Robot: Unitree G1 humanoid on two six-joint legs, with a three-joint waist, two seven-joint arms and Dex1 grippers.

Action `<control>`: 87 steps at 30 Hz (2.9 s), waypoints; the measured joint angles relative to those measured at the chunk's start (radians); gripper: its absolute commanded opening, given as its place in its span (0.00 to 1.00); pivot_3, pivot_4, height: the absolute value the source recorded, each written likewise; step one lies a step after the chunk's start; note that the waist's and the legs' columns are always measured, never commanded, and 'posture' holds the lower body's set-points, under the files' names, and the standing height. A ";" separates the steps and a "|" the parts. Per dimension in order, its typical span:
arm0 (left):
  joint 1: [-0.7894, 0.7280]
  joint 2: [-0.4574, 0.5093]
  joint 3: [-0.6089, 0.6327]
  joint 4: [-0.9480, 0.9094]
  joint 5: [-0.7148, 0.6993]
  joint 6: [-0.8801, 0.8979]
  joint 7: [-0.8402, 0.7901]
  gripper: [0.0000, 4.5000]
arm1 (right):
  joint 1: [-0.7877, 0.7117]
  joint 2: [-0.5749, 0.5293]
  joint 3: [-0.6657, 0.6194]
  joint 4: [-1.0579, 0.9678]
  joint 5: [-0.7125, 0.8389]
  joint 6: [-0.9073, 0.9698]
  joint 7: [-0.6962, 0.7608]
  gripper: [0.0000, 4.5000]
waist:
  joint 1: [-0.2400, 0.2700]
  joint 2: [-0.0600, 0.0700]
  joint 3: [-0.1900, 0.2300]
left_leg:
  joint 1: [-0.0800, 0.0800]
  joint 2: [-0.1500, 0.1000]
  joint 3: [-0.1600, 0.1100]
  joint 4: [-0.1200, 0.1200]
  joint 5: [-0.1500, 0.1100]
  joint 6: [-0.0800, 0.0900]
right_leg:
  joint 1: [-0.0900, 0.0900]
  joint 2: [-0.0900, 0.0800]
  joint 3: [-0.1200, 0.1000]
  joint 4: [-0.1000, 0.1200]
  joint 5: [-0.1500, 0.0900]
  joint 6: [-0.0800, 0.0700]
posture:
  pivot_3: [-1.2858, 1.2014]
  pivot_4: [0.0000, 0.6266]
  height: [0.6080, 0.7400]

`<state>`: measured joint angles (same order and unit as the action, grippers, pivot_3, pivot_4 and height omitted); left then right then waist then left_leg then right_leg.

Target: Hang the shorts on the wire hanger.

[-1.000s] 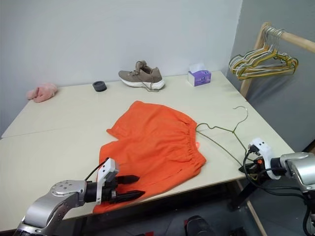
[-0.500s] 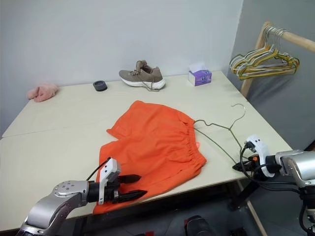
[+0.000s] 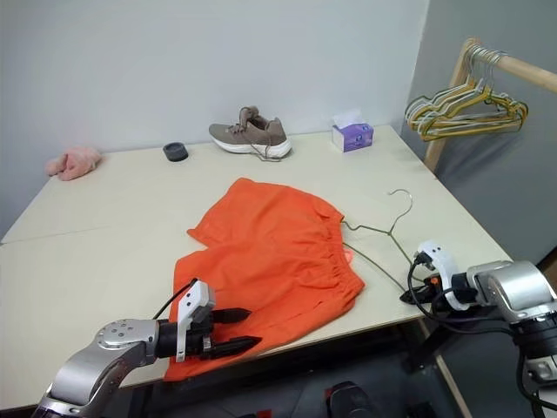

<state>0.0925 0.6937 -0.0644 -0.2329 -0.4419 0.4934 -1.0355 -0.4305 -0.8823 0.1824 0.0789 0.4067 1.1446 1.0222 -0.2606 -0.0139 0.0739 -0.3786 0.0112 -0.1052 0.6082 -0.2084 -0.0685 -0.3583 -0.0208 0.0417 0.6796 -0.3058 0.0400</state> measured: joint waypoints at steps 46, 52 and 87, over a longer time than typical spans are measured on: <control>-0.037 -0.026 -0.010 -0.007 -0.010 0.024 0.025 0.81 | -0.331 0.486 -0.107 0.333 0.043 0.241 -0.346 0.00 | 0.005 0.003 -0.002 | -0.004 0.001 0.000 0.000 0.000 0.000 | -0.006 0.002 0.001 0.002 0.005 0.007 | 0.43 0.00 1.00; -0.033 -0.030 -0.011 -0.013 -0.010 0.024 0.032 0.81 | -0.408 0.574 -0.204 0.429 0.044 0.228 -0.414 0.00 | 0.010 0.003 -0.002 | -0.005 0.000 0.000 0.000 0.000 0.000 | -0.006 0.002 0.002 0.002 0.005 0.007 | 0.44 0.00 1.00; -0.658 0.243 0.112 0.541 0.152 -0.308 -0.176 0.99 | -0.208 0.369 0.313 -0.068 -0.458 -0.704 -0.202 0.00 | 0.015 0.002 -0.002 | -0.013 0.000 -0.001 0.000 0.000 0.000 | -0.014 0.002 0.001 0.002 0.005 0.008 | 0.44 0.00 1.00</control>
<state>-0.5656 0.9368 0.0481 0.3082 -0.2902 0.1853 -1.2112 -0.6385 -0.5132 0.4955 0.0109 -0.0509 0.4407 0.8202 -0.2457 -0.0114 0.0721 -0.3916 0.0115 -0.1063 0.6081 -0.2079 -0.0686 -0.3718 -0.0191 0.0422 0.6814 -0.3010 0.0476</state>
